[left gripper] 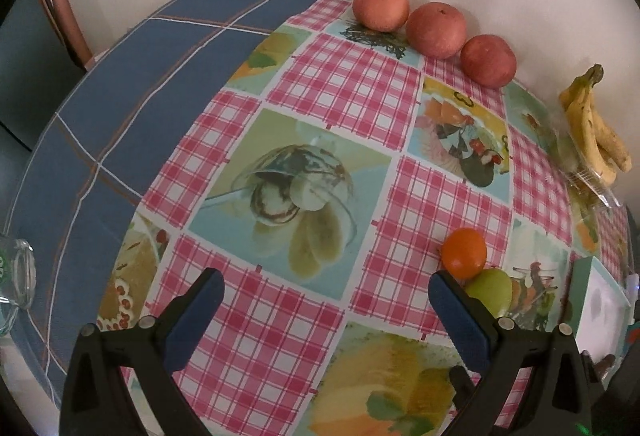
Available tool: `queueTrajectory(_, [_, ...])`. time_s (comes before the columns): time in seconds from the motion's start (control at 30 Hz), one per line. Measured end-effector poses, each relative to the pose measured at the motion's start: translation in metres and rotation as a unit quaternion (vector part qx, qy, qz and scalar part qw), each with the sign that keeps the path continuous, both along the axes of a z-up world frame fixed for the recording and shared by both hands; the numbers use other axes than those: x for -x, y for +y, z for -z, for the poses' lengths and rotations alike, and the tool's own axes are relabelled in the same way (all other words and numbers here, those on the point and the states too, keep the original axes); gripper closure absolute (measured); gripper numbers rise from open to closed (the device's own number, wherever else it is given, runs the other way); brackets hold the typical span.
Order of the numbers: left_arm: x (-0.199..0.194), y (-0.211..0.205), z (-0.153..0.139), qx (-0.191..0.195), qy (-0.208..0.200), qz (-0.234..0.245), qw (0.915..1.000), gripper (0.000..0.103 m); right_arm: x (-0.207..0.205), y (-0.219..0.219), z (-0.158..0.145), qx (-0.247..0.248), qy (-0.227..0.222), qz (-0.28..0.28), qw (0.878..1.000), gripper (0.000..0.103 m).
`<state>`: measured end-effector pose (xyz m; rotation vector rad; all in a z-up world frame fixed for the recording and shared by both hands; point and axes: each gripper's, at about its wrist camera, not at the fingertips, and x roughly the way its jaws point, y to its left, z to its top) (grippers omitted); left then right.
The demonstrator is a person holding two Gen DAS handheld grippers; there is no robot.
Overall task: Organize fruits
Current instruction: 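Grasp an orange with the left gripper while the right grasps a small brown potato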
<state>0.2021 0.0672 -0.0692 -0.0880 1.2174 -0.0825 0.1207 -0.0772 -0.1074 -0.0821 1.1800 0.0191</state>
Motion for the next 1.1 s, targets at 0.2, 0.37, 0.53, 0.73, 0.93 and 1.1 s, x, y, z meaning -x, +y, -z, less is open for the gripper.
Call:
queueTrajectory(0.2, [-0.001,0.002,0.003,0.024,0.011,-0.013,0.9996,0.000,0.001,-0.004,-0.004,-0.006,-0.008,0.018,1.000,0.044])
queueTrajectory(0.37, [-0.003,-0.005,0.005,0.045,0.012,-0.008,0.9989,0.000,-0.001,-0.008,-0.004,-0.010,-0.006,0.018,1.000,0.058])
queueTrajectory(0.53, [-0.007,-0.018,0.006,0.064,0.008,0.010,0.9979,0.001,0.001,-0.007,-0.006,-0.010,-0.009,0.010,1.000,0.070])
queueTrajectory(0.73, [-0.011,-0.033,0.013,0.085,0.018,0.028,0.9958,0.001,-0.001,-0.024,-0.006,-0.013,-0.014,0.031,0.999,0.071])
queueTrajectory(0.93, [-0.021,-0.051,0.018,0.080,0.008,0.047,0.9957,0.003,-0.002,-0.044,-0.006,-0.019,-0.018,0.057,0.998,0.071])
queueTrajectory(1.1, [-0.027,-0.064,0.029,0.049,0.011,0.057,0.9971,0.010,-0.003,-0.049,-0.006,-0.021,-0.020,0.062,0.998,0.071])
